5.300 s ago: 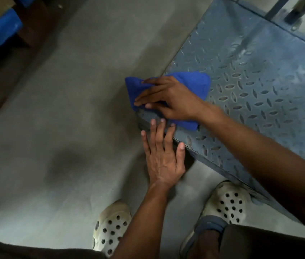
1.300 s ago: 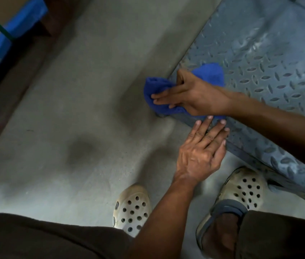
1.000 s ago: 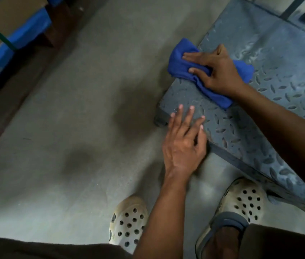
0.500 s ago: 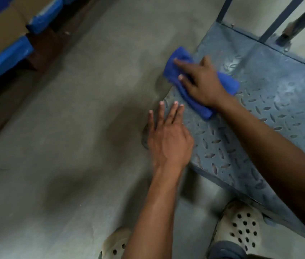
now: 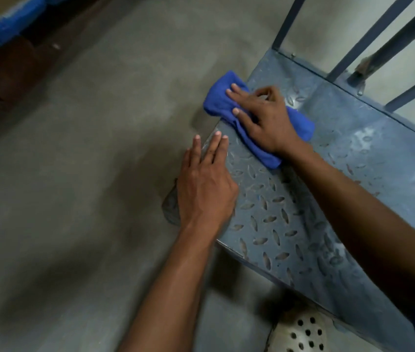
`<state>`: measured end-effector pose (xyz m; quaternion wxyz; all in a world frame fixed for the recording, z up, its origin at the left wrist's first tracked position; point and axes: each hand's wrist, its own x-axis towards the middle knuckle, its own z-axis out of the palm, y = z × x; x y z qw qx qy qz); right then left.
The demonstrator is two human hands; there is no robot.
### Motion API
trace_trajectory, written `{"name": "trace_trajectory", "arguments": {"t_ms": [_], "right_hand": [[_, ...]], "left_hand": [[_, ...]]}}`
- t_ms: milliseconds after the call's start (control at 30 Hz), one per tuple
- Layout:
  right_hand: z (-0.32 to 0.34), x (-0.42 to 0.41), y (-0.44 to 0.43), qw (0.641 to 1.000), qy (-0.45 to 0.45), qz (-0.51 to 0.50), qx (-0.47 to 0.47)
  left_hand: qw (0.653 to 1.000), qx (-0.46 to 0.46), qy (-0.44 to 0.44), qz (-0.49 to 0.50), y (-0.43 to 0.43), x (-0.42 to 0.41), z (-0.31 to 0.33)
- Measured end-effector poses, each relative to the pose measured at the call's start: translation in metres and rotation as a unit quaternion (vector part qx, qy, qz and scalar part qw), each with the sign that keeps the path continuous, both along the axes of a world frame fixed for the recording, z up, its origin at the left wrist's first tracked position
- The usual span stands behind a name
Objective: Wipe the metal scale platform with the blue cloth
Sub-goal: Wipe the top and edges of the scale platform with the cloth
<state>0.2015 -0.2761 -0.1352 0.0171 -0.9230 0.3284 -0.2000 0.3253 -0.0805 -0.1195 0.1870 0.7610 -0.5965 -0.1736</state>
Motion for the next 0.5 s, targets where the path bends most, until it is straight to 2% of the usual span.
{"name": "trace_trajectory", "arguments": {"t_ms": [133,367,500], "right_hand": [[0.003,-0.002,-0.044,0.984,-0.011,-0.177,0.029],[0.013,0.004,-0.101,0.934,0.026,-0.345,0.085],[0.013,0.021,-0.069,0.908,0.018,-0.401,0.118]], "left_hand": [[0.999,0.027,-0.011,-0.02,-0.006,0.001,0.003],[0.999,0.015,-0.015,-0.033,-0.018,-0.001,-0.002],[1.0,0.003,-0.007,-0.028,-0.018,-0.001,-0.002]]}}
